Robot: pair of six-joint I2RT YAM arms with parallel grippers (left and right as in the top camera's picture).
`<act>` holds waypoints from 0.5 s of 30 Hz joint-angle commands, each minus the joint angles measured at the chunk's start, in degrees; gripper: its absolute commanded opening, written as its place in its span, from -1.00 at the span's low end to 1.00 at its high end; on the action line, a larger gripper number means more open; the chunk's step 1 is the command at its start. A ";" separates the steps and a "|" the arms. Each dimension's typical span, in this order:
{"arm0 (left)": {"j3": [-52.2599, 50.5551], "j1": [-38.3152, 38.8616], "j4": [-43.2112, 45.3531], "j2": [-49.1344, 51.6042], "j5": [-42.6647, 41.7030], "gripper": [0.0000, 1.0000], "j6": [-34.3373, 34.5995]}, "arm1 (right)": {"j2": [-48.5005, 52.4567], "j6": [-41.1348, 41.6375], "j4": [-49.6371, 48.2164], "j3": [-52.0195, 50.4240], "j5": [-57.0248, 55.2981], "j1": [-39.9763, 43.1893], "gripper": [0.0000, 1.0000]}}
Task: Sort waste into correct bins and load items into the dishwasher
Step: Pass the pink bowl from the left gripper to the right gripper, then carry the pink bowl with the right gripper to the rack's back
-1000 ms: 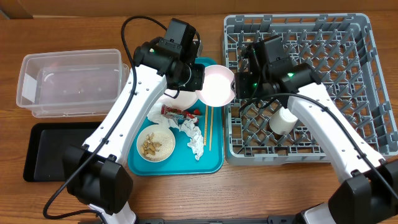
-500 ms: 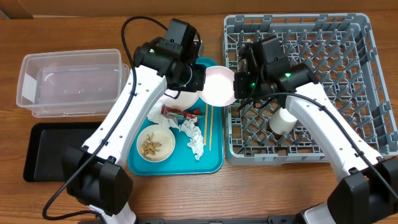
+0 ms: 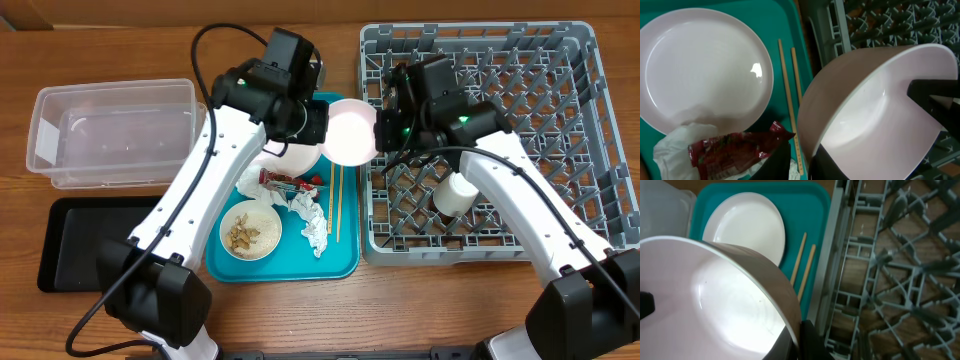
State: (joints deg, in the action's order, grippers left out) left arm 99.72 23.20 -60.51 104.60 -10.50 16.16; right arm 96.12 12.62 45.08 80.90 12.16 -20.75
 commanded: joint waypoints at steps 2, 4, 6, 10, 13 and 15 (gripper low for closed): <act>1.09 -4.17 -0.50 -1.25 2.97 -0.33 -0.90 | -0.42 -0.59 -4.48 0.17 1.81 3.56 -0.92; 1.09 -4.98 -0.81 -1.25 2.71 -0.15 -0.90 | -0.42 -0.61 -5.75 0.17 1.79 4.59 -0.92; 1.07 -5.73 -0.98 -1.25 0.98 -0.07 -0.92 | -0.42 -0.61 -7.10 0.17 0.61 5.55 -0.92; 1.07 -7.04 -1.51 -1.25 -3.10 0.03 -0.92 | -0.42 -0.61 -11.89 0.17 -12.92 7.26 -0.92; 1.05 -7.15 -2.86 -1.22 -4.42 0.09 -0.94 | -0.42 -0.92 -15.13 0.17 -26.01 7.85 -0.92; 1.05 -7.17 -3.98 -1.22 -4.35 0.17 -1.01 | -0.42 -3.72 -16.85 0.17 -30.86 8.00 -0.92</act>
State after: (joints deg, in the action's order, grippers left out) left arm 100.64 17.69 -63.48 104.27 -16.03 16.10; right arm 96.14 10.90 30.26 80.55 -0.16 -15.97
